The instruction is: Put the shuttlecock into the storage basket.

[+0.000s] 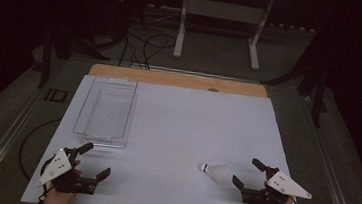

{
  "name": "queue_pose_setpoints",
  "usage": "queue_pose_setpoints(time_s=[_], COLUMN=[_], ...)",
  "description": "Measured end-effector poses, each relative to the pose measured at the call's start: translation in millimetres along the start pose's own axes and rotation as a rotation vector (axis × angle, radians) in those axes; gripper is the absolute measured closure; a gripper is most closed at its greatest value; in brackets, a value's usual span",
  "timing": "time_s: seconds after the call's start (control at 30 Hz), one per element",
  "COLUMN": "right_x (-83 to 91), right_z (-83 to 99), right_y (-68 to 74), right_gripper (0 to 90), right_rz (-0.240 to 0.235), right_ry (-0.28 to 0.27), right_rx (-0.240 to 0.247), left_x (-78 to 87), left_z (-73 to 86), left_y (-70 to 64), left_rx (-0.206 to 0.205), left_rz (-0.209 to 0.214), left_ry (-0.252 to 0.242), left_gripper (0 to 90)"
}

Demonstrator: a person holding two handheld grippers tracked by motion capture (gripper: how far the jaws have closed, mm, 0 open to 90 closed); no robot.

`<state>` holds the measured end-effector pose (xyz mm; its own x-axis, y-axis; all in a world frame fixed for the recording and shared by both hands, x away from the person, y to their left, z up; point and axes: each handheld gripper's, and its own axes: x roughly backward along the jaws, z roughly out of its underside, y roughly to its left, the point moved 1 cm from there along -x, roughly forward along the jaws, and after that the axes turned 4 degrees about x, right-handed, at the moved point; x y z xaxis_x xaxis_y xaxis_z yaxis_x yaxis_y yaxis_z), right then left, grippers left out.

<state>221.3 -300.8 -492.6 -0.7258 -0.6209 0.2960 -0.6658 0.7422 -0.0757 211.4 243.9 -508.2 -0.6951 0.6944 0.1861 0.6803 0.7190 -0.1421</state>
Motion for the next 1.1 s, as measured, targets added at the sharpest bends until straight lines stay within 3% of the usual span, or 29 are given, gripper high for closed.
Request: queue_pose_setpoints(time_s=[0.3,0.47,0.7,1.1], right_x=[-2.1,-2.5,-3.5,-2.5], right_z=[-0.3,-1.0,-0.3,-4.2], right_y=[2.9,4.3,4.8,4.8], right_gripper=[9.9,9.9,9.9,9.9], right_rz=[-0.024,-0.028,-0.032,-0.005], right_ry=[0.013,0.012,0.022,0.033], right_rx=[-0.001,-0.002,-0.006,0.008], left_x=[1.0,0.9,1.2,1.2], left_z=[-0.5,-0.3,-0.7,-1.2], left_y=[-0.5,-1.8,-1.5,-2.0], left_rx=[-0.004,-0.026,-0.012,-0.018], left_rz=[0.001,-0.022,-0.012,-0.018], left_ry=[-0.005,0.008,0.005,0.004], left_gripper=[0.3,0.2,0.2,0.2])
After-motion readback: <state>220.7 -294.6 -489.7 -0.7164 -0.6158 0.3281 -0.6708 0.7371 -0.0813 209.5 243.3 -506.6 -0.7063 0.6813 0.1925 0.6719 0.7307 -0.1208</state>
